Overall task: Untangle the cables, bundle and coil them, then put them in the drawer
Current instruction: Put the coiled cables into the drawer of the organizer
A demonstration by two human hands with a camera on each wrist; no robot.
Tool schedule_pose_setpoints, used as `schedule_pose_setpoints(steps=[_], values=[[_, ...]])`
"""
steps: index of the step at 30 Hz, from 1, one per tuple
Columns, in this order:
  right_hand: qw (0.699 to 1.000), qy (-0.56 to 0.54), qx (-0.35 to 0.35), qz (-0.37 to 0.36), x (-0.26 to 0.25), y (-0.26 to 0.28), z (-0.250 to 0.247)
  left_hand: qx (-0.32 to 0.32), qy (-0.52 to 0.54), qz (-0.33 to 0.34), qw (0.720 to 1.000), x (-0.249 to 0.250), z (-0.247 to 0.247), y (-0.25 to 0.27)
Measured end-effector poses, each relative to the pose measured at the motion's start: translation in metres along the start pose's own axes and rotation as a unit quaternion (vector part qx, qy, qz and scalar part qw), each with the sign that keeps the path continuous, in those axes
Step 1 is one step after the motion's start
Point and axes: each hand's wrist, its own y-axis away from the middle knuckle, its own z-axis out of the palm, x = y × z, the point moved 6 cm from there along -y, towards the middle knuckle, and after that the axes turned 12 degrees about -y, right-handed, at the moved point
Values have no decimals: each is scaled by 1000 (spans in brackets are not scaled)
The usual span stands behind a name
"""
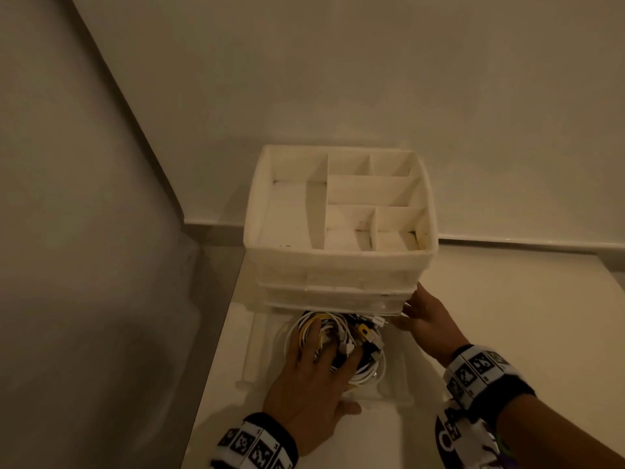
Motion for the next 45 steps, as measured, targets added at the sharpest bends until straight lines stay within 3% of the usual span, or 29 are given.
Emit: schedule_pose_setpoints(steps=[6, 12, 15, 17, 19, 21, 22, 23, 25, 26, 30, 34, 45], values=[[997, -67, 1, 47, 15, 11, 2, -21, 24, -50, 998, -13, -2, -13], [999, -23, 18, 34, 9, 16, 9, -35, 19, -40, 998, -17, -6, -12], [999, -18, 41, 30, 13, 18, 10, 31, 86, -57, 994, -26, -29, -1], [999, 3, 36, 32, 14, 18, 12, 136, 192, -145, 961, -58, -45, 17], [999, 13, 45, 27, 15, 19, 12, 217, 254, -301, 893, -104, -36, 35], [998, -4, 57, 30, 17, 21, 14, 151, 402, -387, 816, -136, -5, 32], [998, -12, 61, 31, 18, 23, 17, 100, 477, -379, 786, -141, 9, 24], [998, -14, 65, 23, 19, 23, 20, 66, 524, -345, 776, -139, 15, 15], [998, -3, 60, -6, 17, 23, 30, 58, 534, -290, 792, -131, 18, 1], [998, 0, 60, -16, 17, 23, 35, 69, 521, -295, 798, -130, 19, -1], [991, 4, 129, -23, 21, 23, 38, 107, 522, -349, 771, -134, 26, -1], [987, 0, 162, -18, 23, 24, 35, 82, 582, -314, 746, -140, 35, -8], [969, 33, 245, -11, 8, 21, 27, 173, 442, -341, 811, -138, 18, -20]])
